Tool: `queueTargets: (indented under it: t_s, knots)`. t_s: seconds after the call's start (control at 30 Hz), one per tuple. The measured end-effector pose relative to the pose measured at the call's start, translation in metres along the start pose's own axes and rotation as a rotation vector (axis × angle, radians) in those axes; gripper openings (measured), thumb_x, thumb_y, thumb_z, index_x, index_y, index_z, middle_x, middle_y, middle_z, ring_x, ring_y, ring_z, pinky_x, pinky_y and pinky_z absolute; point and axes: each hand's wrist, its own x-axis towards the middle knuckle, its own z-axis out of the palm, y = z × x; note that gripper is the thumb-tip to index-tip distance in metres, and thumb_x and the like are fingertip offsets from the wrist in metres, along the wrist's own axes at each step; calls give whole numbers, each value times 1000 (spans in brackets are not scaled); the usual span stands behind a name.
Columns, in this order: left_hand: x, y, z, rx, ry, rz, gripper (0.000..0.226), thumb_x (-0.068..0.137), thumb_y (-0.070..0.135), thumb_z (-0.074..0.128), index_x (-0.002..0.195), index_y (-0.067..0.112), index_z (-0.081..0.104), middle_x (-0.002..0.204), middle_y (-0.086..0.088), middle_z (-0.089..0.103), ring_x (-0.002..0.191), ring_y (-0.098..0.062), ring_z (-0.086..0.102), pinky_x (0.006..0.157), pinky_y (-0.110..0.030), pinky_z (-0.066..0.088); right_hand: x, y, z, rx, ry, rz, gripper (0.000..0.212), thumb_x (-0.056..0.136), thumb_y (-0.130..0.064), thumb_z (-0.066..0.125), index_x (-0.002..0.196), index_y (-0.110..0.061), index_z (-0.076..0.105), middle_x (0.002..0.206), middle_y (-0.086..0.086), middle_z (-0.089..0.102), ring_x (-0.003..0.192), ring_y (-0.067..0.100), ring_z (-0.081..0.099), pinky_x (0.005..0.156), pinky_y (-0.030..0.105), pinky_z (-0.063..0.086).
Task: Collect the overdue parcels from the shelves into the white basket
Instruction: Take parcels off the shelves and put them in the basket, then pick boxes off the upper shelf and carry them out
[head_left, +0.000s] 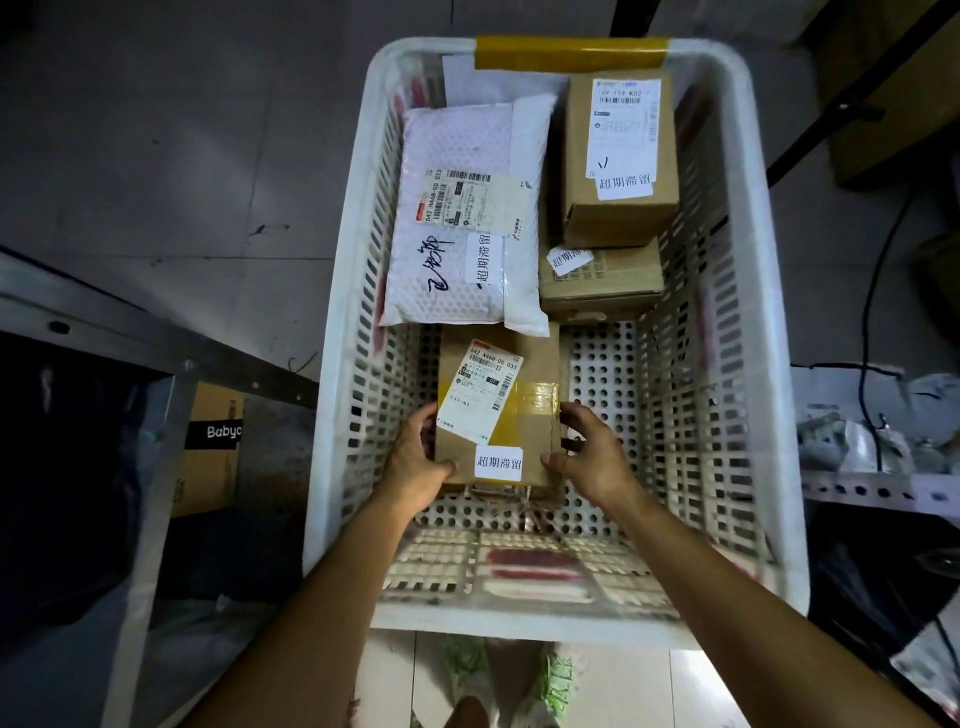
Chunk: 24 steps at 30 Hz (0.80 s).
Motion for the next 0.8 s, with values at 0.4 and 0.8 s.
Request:
queueTargets:
  t_s: [0.4,0.8]
  knots:
    - [-70,85,-33,424,-79,109,56,94,24,66,146,20,44,136,-8,60,116,-22,61,91,-28,49,-63,-103,-39,-590,-36,-64,40,96,-18,60,135,-17,53,131,7,60,114,24,59,89,31,48]
    - [-239,226,-109,676,92,303,51,95,29,61,143,24,48,139,-11,55,118,-31,58,99,-39,50,-244,-251,-103,-978,40,-260,34,91,-27,59,123,-15,57,122,10,63,108,30,60,80,32,47]
